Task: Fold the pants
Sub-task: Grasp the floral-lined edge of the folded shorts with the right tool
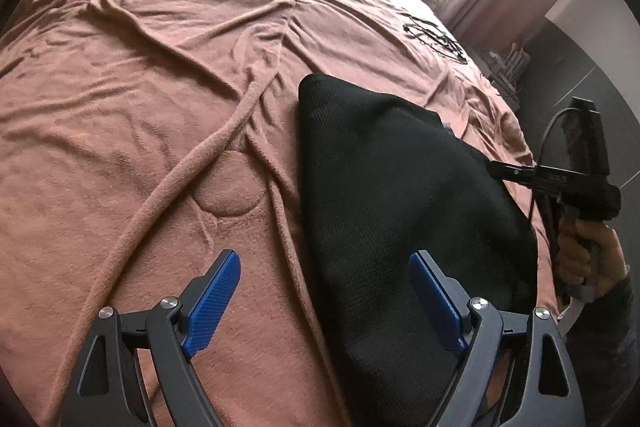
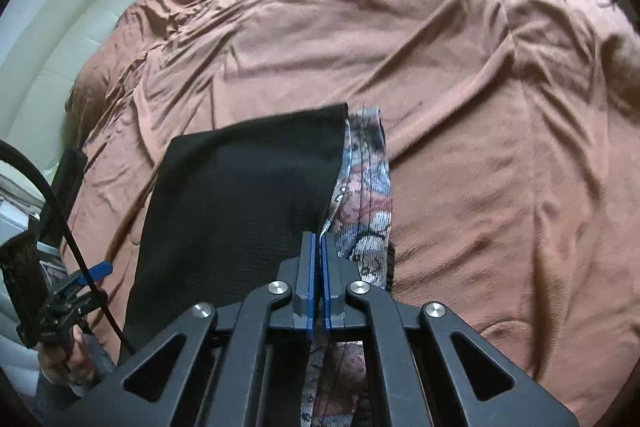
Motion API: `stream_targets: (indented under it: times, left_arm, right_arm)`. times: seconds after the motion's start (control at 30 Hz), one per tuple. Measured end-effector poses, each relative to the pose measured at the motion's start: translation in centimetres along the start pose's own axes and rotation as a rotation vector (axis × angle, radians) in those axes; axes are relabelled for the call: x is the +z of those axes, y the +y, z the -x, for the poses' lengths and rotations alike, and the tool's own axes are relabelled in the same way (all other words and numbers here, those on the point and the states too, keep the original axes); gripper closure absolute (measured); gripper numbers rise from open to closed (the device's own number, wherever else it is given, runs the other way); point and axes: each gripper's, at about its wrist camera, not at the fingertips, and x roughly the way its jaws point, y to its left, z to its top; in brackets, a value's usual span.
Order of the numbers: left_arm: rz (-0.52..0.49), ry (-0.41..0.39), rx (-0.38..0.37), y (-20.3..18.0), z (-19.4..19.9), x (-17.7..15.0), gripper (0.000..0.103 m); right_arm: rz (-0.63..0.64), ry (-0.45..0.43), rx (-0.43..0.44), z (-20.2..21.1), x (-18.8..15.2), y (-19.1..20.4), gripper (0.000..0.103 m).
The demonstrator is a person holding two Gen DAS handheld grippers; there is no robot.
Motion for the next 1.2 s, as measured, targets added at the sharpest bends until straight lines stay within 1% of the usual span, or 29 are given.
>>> stream_targets:
  times: [0.23, 0.33, 0.4, 0.5, 0.57, 0.63, 0.67, 0.73, 0.9, 1.2]
  left_arm:
    - [0.015, 0.014, -0.013, -0.5, -1.2, 0.7, 0.015]
    - [0.035, 0.023, -0.026, -0.5, -2.1, 0.9, 0.015]
    - [0.056, 0.028, -0.032, -0.3, -2.6, 1.0, 0.017]
    - [0.055, 0.026, -0.041, -0.4, -3.1, 0.7, 0.034]
    - [0.062, 0.049, -0.055, -0.2, -4.0, 0.3, 0.052]
    - [0.069, 0.068, -0.068, 0.0, -4.7, 0.0, 0.062]
    - [0.076, 0.075, -0.078, 0.1, -5.0, -0.1, 0.064]
    - [0.086, 0.070, -0.089, 0.1, -5.1, 0.1, 0.065]
    - [0.114, 0.069, -0.109, 0.4, -5.4, 0.2, 0.066]
    - [0.127, 0.059, -0.106, 0.4, -5.4, 0.2, 0.066]
  right_arm:
    - [0.013, -0.053, -0.028, 2.3, -0.6, 0.0, 0.103]
    - [0.013, -0.054, -0.067, 2.3, -0.8, -0.2, 0.103]
    - [-0.001, -0.042, -0.075, 2.1, -1.1, -0.4, 0.103]
    - [-0.001, 0.009, -0.069, 1.3, -1.2, -0.6, 0.103]
    - [0.010, 0.053, -0.070, 0.4, -1.7, -0.7, 0.103]
    - [-0.004, 0.055, -0.064, 0.2, -1.7, -1.0, 0.103]
    - [-0.015, 0.049, -0.053, 0.3, -1.6, -1.1, 0.103]
    - [-0.023, 0.031, -0.032, 0.6, -1.2, -1.0, 0.103]
    - [-0.038, 0.022, 0.031, 0.6, 0.0, -1.6, 0.102]
    - [-0.095, 0.039, 0.103, -2.5, 1.9, -3.8, 0.101]
